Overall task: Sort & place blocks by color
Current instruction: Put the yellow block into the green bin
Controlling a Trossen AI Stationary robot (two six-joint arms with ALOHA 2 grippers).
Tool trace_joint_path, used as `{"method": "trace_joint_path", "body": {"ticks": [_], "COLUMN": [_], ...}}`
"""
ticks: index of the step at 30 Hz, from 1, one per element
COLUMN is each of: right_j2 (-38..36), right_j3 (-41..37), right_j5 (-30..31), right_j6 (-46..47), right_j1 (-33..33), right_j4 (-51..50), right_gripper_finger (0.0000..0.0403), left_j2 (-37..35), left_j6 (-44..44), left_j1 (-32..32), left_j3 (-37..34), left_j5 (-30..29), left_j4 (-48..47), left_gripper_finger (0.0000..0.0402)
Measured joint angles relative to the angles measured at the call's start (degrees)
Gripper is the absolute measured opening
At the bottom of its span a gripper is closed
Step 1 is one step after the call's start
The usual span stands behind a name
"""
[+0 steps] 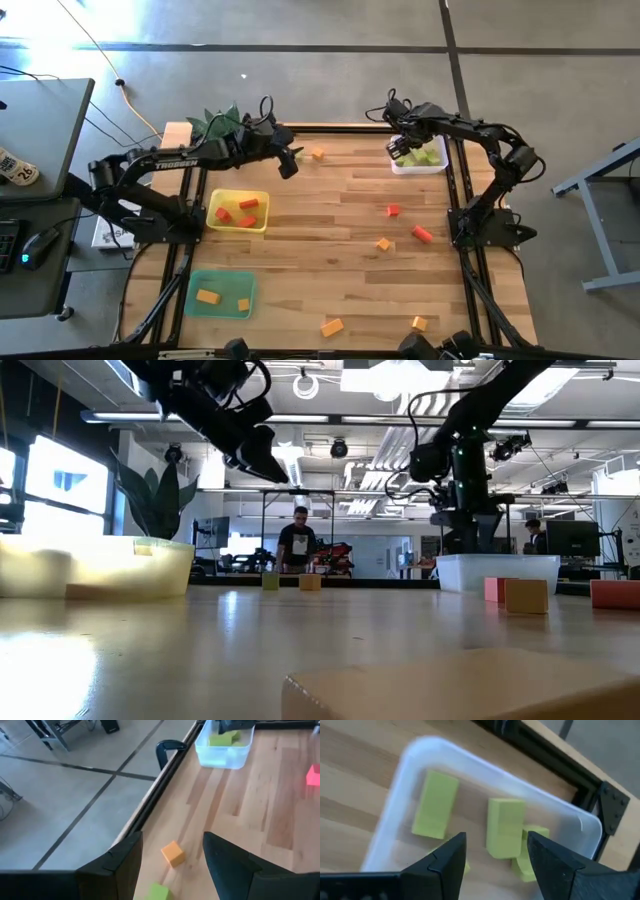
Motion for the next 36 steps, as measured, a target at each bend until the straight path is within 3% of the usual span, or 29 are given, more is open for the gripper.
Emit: {"method": "trace_joint_path", "body": {"ticks": [9, 15, 20, 29, 36], "right_j2": [-0.07, -0.11, -0.11, -0.11, -0.11], "right_j3": [8.44, 13.43, 15.72, 15.81, 15.81], "right_j5": [-4.00, -3.93, -3.97, -3.91, -3.91], "right_j6": [-4.16, -7.34, -8.93, -8.93, -8.93], "right_j1": [0.04, 0.04, 0.04, 0.04, 0.04], "right_j4": [-3.54, -4.76, -4.52, -4.25, -4.23], "right_gripper_finger": [0.0197, 0.0197, 0.0197, 0.0197, 0.0197], "left_j2": [-0.04, 2.77, 8.90, 21.12, 28.12], "left_j6": [1.01, -0.72, -5.14, -13.64, -20.81], "left_j1": [1.91, 4.96, 6.48, 6.15, 4.87], "left_j3": [3.61, 3.76, 7.85, 21.52, 24.51], "left_j5": [1.76, 6.23, 6.05, 4.48, 3.37], "left_j4": [-1.53, 4.90, 4.45, -3.14, -5.98], "left_gripper_finger": [0.0197, 0.0197, 0.0197, 0.0197, 0.0197]}}
